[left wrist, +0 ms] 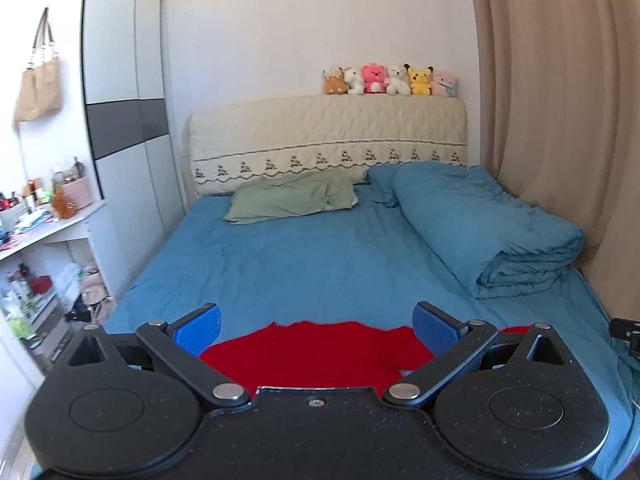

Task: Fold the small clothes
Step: 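Lower both grippers toward the red sweater on the bed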

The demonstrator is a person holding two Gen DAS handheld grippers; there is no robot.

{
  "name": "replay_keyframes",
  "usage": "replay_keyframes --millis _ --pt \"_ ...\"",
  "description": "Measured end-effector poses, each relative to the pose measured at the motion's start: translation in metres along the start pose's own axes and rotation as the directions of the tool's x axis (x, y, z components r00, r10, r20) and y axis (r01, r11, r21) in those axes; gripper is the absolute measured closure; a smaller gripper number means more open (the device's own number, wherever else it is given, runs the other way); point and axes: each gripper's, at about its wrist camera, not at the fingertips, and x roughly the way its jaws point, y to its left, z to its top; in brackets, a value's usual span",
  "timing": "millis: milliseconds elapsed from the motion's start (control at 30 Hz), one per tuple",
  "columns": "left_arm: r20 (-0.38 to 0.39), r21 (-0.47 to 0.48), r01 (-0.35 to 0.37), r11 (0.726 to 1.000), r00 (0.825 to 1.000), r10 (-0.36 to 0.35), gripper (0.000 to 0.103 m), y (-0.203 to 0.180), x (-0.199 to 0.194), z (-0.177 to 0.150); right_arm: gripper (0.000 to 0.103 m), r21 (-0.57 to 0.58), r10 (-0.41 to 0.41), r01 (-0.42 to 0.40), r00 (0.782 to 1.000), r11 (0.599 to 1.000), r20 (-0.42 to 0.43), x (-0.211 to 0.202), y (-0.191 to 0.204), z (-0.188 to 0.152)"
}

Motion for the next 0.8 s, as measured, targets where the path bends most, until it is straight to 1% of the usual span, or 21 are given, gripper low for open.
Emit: replay_keyframes --millis 100,167,233,367,533,600,633,667,700,800 --pt "-0.018 -0.008 0.043 0.999 0.999 -0.044 0.000 -0.012 0.045 0.007 0.000 0.039 -0.037 0.038 0.999 0.999 -0.038 0.049 -0.028 0.008" --pt "-0.049 -0.035 0.079 0.996 0.995 -0.081 0.000 -0.016 0.078 0.008 0.000 0.051 -0.065 0.069 0.996 0.996 -0.067 0.085 -0.041 0.006" --pt "-0.079 -0.056 0.097 0.994 0.992 -0.101 0.000 -0.023 0.115 0.004 0.000 0.075 -0.078 0.086 0.991 0.993 -0.108 0.125 -0.054 0.002" --pt "-0.144 -0.031 0.108 0.994 0.983 -0.112 0.000 -0.041 0.194 -0.012 0.000 0.176 -0.031 0.064 0.982 0.982 -0.187 0.207 -0.080 -0.019" --pt "-0.232 -0.043 0.146 0.988 0.961 -0.152 0.000 -0.066 0.297 -0.050 0.000 0.253 0.000 0.068 0.966 0.965 -0.259 0.302 -0.101 -0.058" --pt "-0.260 -0.038 0.151 0.988 0.953 -0.156 0.000 -0.076 0.333 -0.067 0.000 0.282 0.016 0.067 0.959 0.957 -0.283 0.337 -0.107 -0.076" --pt "-0.271 -0.033 0.153 0.988 0.950 -0.156 0.000 -0.080 0.349 -0.076 0.002 0.299 0.031 0.059 0.957 0.952 -0.287 0.355 -0.110 -0.086" --pt "-0.279 -0.027 0.154 0.988 0.948 -0.156 0.000 -0.084 0.365 -0.085 0.007 0.311 0.040 0.055 0.956 0.949 -0.292 0.370 -0.112 -0.094" --pt "-0.285 -0.017 0.156 0.988 0.946 -0.154 0.000 -0.090 0.380 -0.094 0.011 0.319 0.043 0.057 0.954 0.946 -0.298 0.385 -0.114 -0.102" --pt "-0.303 0.004 0.157 0.988 0.942 -0.148 0.000 -0.103 0.416 -0.118 0.019 0.332 0.045 0.060 0.953 0.941 -0.299 0.422 -0.118 -0.122"
